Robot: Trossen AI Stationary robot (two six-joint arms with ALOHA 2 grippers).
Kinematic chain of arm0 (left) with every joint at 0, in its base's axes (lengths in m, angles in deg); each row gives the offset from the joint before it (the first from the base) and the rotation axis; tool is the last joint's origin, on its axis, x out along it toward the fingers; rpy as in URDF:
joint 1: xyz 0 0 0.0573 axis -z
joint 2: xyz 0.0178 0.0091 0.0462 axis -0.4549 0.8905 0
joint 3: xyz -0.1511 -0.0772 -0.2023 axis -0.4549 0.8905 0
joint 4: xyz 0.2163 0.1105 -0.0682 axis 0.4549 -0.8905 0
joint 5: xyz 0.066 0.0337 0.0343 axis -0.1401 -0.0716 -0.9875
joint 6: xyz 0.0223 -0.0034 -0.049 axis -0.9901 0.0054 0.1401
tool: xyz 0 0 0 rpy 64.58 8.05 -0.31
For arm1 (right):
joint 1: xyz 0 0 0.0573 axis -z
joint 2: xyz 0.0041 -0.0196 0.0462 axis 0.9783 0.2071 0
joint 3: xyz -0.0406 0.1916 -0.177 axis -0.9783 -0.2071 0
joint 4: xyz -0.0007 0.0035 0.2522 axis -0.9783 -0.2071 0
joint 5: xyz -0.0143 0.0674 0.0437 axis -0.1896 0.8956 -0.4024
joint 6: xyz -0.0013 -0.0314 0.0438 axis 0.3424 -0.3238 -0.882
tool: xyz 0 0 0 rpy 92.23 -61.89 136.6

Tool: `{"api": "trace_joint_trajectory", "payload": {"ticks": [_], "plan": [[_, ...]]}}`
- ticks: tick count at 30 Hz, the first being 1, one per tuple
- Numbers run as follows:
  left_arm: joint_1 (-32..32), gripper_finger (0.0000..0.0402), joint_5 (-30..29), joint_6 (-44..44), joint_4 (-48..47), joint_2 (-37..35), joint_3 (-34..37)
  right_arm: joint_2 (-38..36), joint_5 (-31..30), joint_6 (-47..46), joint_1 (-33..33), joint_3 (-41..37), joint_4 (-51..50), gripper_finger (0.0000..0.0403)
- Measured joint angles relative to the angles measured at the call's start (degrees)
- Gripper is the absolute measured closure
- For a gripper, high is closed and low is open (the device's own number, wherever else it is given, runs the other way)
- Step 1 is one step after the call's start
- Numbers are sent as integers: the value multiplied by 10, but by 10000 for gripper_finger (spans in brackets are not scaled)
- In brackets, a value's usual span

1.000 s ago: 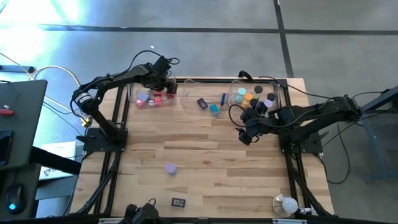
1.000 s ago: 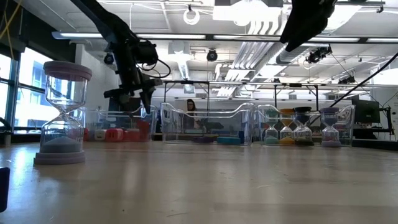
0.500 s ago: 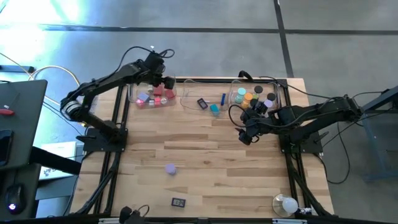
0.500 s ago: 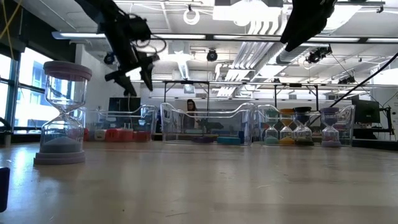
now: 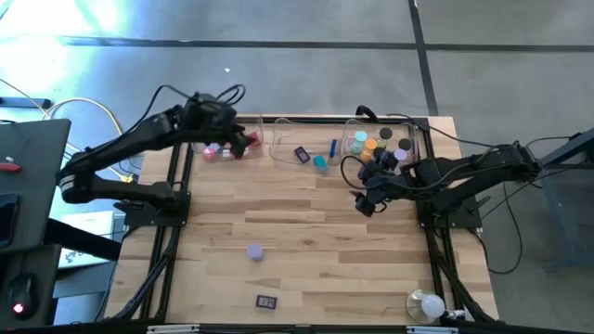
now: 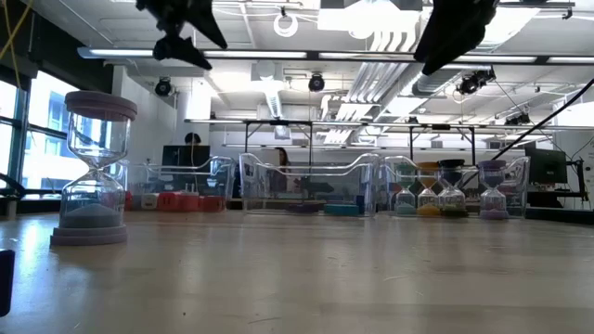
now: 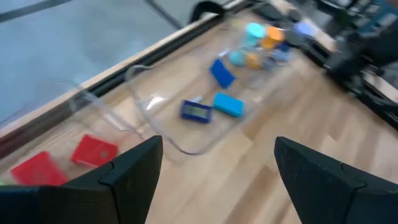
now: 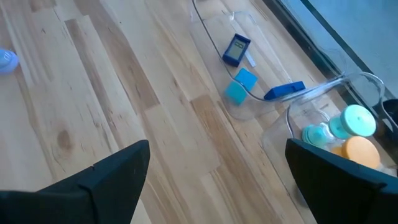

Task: Pick & Place Office items
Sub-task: Put the light purple hourglass into the right transparent bin

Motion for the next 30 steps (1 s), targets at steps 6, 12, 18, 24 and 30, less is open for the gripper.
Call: {"api": "trace_joint_trajectory", "payload": {"ticks": [6, 12, 18, 24, 30], "plan": [[57, 101, -27, -7, 0, -16, 0, 0, 0, 16, 0, 0, 25, 38], [94, 101, -30, 31, -6, 2, 0, 0, 14, 17, 0, 0, 35, 38], [101, 100, -34, 63, -23, 18, 0, 0, 52, 16, 0, 0, 41, 38], [102, 69, -35, 72, -29, 19, 0, 0, 80, -5, 0, 0, 41, 38], [118, 9, -20, 102, -29, 25, 0, 0, 89, -6, 0, 0, 41, 38]]}}
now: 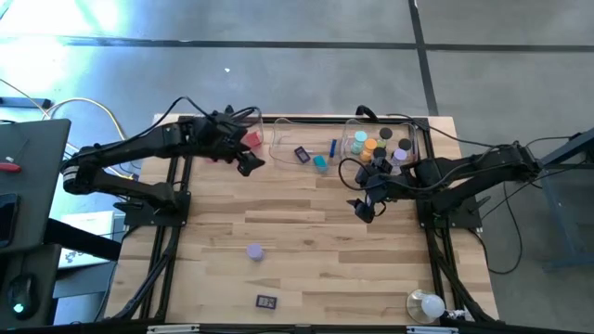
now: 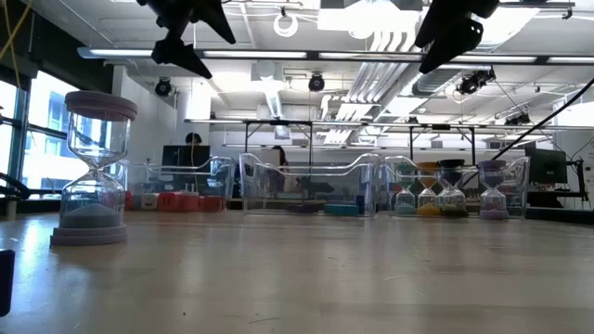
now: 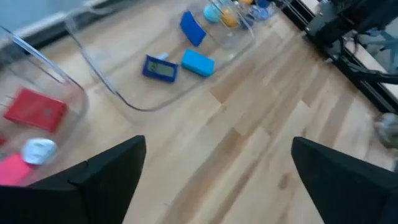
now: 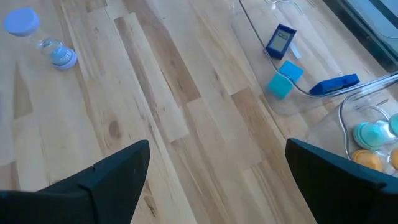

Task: Pick & Place Office items
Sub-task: Put the light purple hourglass into the right transparent bin

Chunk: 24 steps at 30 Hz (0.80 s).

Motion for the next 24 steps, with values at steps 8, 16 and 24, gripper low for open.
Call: {"api": "trace_joint_trajectory", "payload": {"ticks": [8, 16, 24], "plan": [[8, 16, 131, 33, -4, 3, 1, 0, 1, 6, 0, 0, 0, 38], [93, 17, 144, 64, 10, -14, 1, 0, 6, 17, 0, 0, 0, 38], [238, 17, 55, 171, 65, -15, 1, 0, 31, 6, -11, 0, 0, 38]]}}
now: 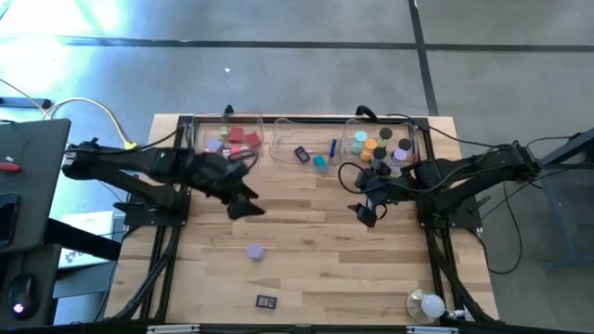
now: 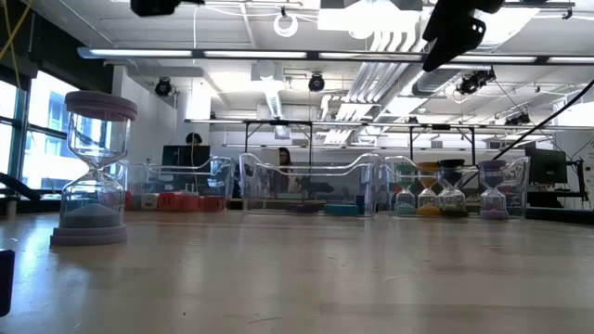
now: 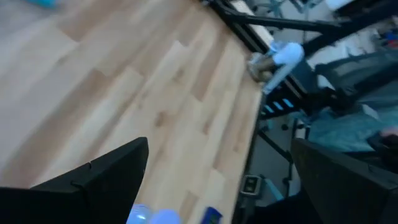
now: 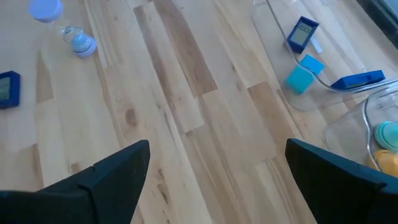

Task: Pick & Place Office items
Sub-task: Put the light purple hourglass into the right transparent bin

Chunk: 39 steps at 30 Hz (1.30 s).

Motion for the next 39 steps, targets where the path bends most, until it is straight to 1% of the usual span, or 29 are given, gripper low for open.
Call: {"api": "trace_joint_trajectory", "payload": {"ticks": [3, 6, 10, 12, 16, 20, 24, 27, 33, 36, 39], "plan": [[60, 17, -40, 22, 26, 0, 0, 0, 0, -3, -8, 0, 0, 38], [121, 17, -100, 37, 33, 0, 0, 0, -3, -4, -14, 0, 0, 38], [198, 17, -188, 78, -2, 8, 0, 0, -5, -14, -23, 0, 4, 38], [235, 17, -222, 106, -24, 17, 0, 0, -5, -20, -29, 0, 9, 38], [289, 17, -264, 152, -54, 43, 0, 0, -5, -21, -42, 0, 15, 38], [319, 17, -281, 165, -77, 70, 0, 0, -5, -36, -55, 0, 18, 38], [340, 17, -281, 121, -92, 102, 0, 0, -5, -51, -68, 0, 18, 38], [349, 17, -281, 80, -84, 127, 0, 0, -5, -52, -75, 0, 24, 38], [353, 17, -278, 50, -72, 170, 0, 0, -23, -50, -75, 0, 51, 38], [346, 17, -277, 45, -78, 177, 0, 0, -23, -44, -67, 0, 61, 38], [338, 17, -277, 15, -85, 176, 0, 0, -24, -31, -58, 0, 68, 38]]}}
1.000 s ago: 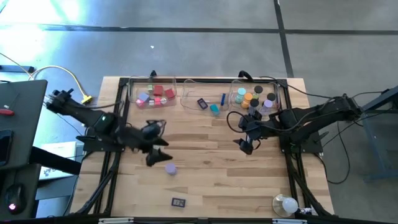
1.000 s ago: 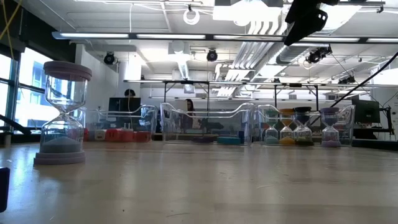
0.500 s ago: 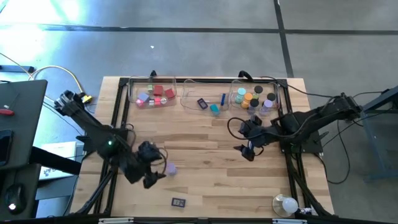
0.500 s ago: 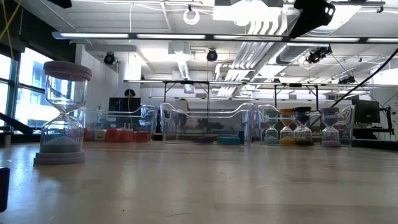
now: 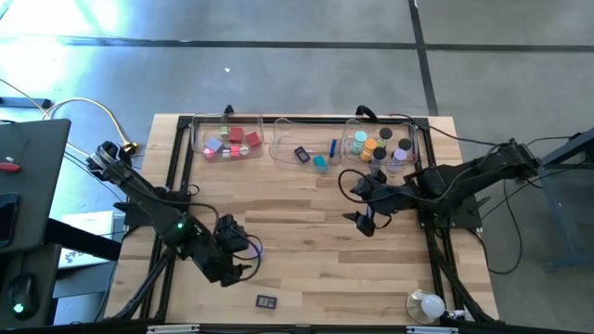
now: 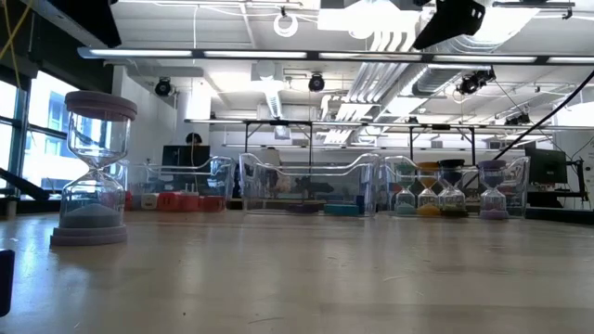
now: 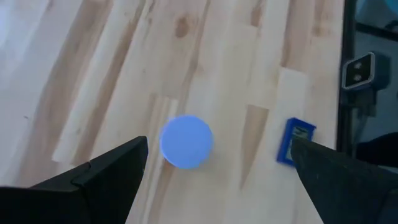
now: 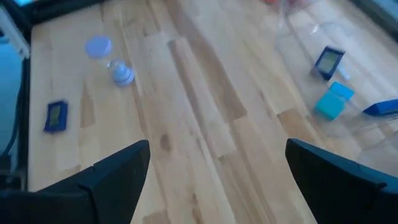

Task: Pick & Place Office items
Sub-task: Put the light purple hourglass into the right transparent bin

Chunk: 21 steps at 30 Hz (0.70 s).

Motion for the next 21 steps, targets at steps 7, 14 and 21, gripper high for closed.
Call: {"api": "trace_joint_trajectory", "payload": {"ticks": [7, 14, 21], "plan": [[-3, 17, 31, 2, -17, -12, 0, 0, -24, 0, 25, 0, 35, 38], [-1, 17, 31, 2, -68, -23, 0, 11, -25, 0, 33, 0, 70, 38], [0, 17, 0, -42, -73, -19, 0, 57, -19, 0, 33, 0, 75, 38]]}}
